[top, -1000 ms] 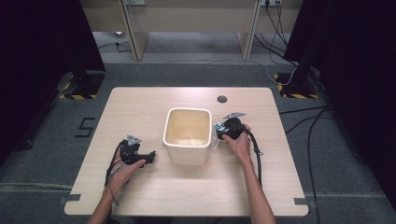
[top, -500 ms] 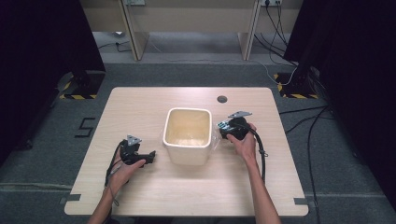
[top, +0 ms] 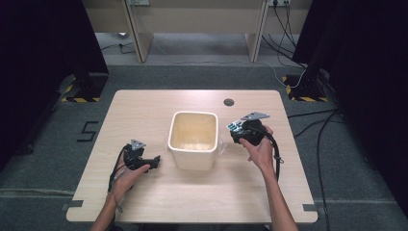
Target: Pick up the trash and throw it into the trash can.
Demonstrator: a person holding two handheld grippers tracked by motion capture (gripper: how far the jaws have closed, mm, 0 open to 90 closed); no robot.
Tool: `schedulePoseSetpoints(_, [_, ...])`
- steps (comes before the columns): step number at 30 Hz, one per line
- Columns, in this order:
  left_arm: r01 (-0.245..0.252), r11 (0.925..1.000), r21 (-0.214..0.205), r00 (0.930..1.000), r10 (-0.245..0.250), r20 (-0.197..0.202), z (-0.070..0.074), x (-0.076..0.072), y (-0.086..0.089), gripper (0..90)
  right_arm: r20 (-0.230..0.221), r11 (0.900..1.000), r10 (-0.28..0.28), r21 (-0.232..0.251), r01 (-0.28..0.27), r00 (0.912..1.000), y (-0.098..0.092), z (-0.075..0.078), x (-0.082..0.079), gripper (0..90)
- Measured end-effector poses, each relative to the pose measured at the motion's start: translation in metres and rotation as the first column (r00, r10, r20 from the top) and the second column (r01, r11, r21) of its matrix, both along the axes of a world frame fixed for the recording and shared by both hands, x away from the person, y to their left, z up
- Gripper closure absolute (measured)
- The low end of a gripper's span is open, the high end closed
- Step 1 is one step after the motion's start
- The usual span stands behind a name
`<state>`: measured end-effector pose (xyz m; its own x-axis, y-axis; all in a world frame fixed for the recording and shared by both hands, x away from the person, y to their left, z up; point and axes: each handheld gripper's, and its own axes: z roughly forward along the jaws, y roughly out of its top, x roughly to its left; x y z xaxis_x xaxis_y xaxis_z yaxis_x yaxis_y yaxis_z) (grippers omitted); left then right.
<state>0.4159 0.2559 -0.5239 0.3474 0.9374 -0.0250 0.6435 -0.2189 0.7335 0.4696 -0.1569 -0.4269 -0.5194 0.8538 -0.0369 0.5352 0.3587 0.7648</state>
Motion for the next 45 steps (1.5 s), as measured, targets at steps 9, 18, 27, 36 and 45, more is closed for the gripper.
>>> schedulePoseSetpoints(9, [0.000,1.0000,0.000,1.0000,0.000,0.000,0.000,0.000,0.000,7.6,0.049,0.9996,0.023,0.018,-0.024,0.9985,0.003,0.031,-0.010,34.1])
schedulePoseSetpoints(18, [0.001,1.0000,0.001,1.0000,-0.001,-0.001,0.000,0.000,0.000,7.6,0.068,0.9994,0.032,0.009,-0.032,0.9972,0.003,0.061,-0.015,34.1])
schedulePoseSetpoints(27, [0.001,1.0000,0.001,1.0000,-0.001,-0.001,0.000,0.000,0.000,7.6,0.088,0.9986,0.048,0.016,-0.049,0.9949,0.008,0.080,-0.021,34.1])
schedulePoseSetpoints(36, [0.001,1.0000,0.001,1.0000,-0.001,-0.002,0.000,0.000,0.000,7.6,0.108,0.9945,0.104,0.003,-0.105,0.9887,0.027,0.094,-0.029,34.1])
schedulePoseSetpoints(45, [0.002,1.0000,0.001,1.0000,-0.002,-0.002,0.000,0.000,0.000,7.6,0.110,0.9843,0.176,-0.008,-0.176,0.9782,0.053,0.097,-0.032,34.1])
